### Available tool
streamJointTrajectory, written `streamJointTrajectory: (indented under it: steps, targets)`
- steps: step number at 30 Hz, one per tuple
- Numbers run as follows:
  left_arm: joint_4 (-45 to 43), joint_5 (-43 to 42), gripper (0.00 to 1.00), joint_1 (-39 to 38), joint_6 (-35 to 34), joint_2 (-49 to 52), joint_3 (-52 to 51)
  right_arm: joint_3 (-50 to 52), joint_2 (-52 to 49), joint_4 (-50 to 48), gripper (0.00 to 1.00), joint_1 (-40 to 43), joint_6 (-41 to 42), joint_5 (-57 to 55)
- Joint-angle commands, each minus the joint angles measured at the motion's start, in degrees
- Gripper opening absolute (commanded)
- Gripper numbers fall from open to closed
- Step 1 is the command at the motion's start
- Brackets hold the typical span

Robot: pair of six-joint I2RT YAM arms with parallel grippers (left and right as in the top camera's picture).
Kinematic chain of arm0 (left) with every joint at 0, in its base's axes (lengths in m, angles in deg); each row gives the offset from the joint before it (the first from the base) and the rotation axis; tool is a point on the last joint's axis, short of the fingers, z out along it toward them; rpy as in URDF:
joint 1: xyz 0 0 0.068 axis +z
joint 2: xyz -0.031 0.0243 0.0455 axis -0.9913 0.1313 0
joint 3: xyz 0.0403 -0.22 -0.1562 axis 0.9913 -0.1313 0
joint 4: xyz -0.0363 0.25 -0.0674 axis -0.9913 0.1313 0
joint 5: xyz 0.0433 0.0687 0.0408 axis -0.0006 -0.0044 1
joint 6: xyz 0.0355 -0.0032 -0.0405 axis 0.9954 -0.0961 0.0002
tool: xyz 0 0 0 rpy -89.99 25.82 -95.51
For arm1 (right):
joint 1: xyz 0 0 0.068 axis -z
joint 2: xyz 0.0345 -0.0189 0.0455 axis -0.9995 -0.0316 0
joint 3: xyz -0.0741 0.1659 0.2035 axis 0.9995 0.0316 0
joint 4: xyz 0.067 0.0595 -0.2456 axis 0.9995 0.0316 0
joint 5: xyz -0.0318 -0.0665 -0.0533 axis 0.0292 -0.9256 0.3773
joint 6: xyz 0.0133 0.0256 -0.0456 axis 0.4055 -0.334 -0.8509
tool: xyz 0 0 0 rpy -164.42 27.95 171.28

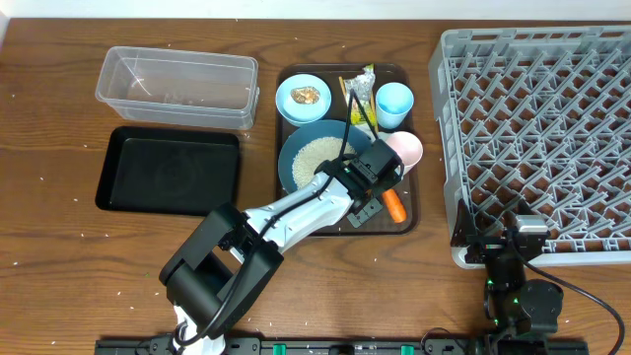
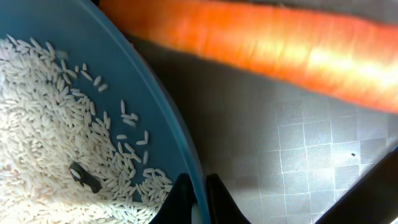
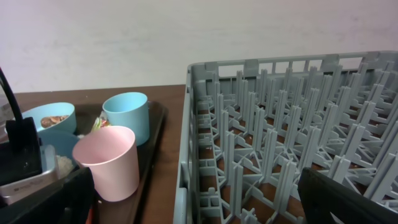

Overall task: Sort waste into correct bins and load items into the dishwasher rack
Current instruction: 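Lift the blue plate with the left gripper over the black tray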

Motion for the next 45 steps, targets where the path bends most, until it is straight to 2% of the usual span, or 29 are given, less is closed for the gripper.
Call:
streamJointTrajectory:
  steps: [1, 4, 14, 28, 35, 45]
  targets:
    - [0.5, -2.9, 0.06, 0.0, 0.1, -0.5, -0.3, 0.1, 0.3, 0.2, 0.99, 0.4, -0.5, 0.0]
    - [0.9, -2.5, 0.06, 0.0, -0.1, -2.4, -0.3, 0.1, 0.3, 0.2, 0.99, 0.4, -0.5, 0.0]
    - [5.4, -2.5, 0.06, 3.1, -7.3, -11.4, -0.3, 0.1, 0.3, 0.2, 0.99, 0.4, -0.5, 0.0]
    - [12.1, -3.0, 0.06, 13.0, -15.2, -24.1, -0.3, 0.1, 0.3, 0.2, 0.99, 0.4, -0.5, 0.0]
    - [15.0, -14.0, 0.06, 24.2, -15.5, -31.0, -0.3, 0.1, 0.3, 0.2, 0.99, 0.4, -0.5, 0.0]
    - [16.8, -38.6, 0.06, 44.5, -12.8, -32.5, -0.5, 0.1, 0.3, 0.2, 0.99, 0.4, -0.5, 0.0]
